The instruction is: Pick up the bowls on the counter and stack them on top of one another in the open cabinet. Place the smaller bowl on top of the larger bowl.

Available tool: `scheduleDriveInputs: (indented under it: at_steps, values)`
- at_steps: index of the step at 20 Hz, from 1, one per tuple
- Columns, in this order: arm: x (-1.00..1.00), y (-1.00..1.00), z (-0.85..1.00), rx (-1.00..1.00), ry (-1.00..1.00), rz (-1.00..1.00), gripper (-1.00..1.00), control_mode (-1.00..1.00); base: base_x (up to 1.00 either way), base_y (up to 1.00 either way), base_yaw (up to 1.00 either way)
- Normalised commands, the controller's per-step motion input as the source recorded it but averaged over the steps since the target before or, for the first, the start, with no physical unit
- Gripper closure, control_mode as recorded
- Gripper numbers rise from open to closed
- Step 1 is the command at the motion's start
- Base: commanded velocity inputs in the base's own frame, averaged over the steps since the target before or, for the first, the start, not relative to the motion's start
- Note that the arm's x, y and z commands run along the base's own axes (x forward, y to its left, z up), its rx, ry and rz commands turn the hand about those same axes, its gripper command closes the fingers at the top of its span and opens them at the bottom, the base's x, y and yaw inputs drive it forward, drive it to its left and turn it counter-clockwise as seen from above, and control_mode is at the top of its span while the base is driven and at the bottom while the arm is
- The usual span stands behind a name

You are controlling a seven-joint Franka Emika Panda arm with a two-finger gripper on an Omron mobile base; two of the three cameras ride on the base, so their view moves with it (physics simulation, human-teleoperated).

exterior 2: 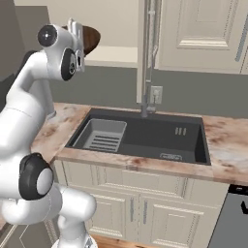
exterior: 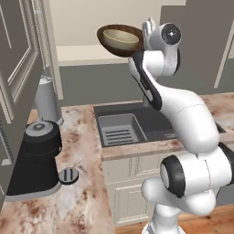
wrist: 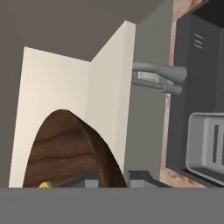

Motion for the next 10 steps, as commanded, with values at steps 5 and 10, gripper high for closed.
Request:
scheduleDriveInputs:
  at_steps: [5, 10]
  values:
    - [0.09, 0.00, 0.00, 0.00, 0.00, 0.00, 1.00, -1.00, 0.00, 0.00, 0.00]
    - [0.00, 0.00, -0.03, 0.00, 0.00, 0.00, 1.00, -1.00, 0.00, 0.00, 0.00]
